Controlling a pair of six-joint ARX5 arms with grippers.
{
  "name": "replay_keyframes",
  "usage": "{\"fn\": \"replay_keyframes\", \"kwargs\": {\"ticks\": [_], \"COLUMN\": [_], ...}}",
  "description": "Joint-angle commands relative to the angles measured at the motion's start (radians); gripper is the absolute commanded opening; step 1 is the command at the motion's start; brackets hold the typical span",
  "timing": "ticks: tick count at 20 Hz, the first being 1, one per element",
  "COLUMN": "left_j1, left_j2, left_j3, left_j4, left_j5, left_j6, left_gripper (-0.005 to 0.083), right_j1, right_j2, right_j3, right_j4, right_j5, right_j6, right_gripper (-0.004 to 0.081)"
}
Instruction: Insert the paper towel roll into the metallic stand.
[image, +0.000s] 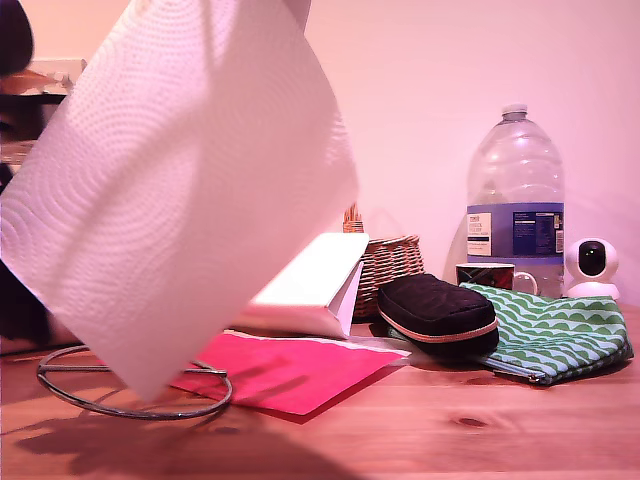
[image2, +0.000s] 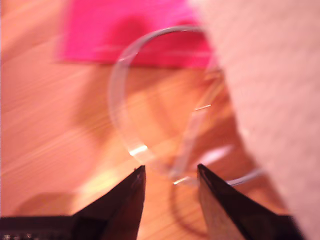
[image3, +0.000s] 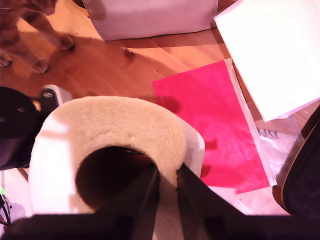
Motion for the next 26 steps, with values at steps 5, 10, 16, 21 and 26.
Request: {"fn": "replay_keyframes", "kwargs": {"ticks": [5,10,16,21,26], "left_j1": [-0.002,-0.002,0.002,-0.039,-0.113], "left_j2": [-0.01,-0.011,-0.012,-0.078,-0.277], "left_j3": [-0.025,-0.025,-0.022,-0.017,-0.017], "left_j4": [-0.064,-0.073,-0.036,-0.042,-0.047], "left_j5": [-0.276,-0.43,-0.552,-0.362,-0.164], "left_j6": [-0.024,-0.049,-0.097,-0.131,-0.182], "left_gripper": [0.0244,0.0138,0.0125,0.0129,0.0129], "right_j1": [0.002,0.006,0.006,0.006,0.006], "right_j2": [-0.013,-0.013,-0.013,-0.013,-0.012], "right_j3": [0.026,0.026,0.026,0.026,0.026], "right_j4": [0.005,0.005,0.005,0.005,0.005], "right_j5": [0.003,0.003,0.003,0.003,0.003], "right_j6": [-0.004,-0.006,-0.006,-0.01,-0.015], "right_gripper": [-0.0013,-0.0013,-0.0013,-0.0013,-0.0013]}}
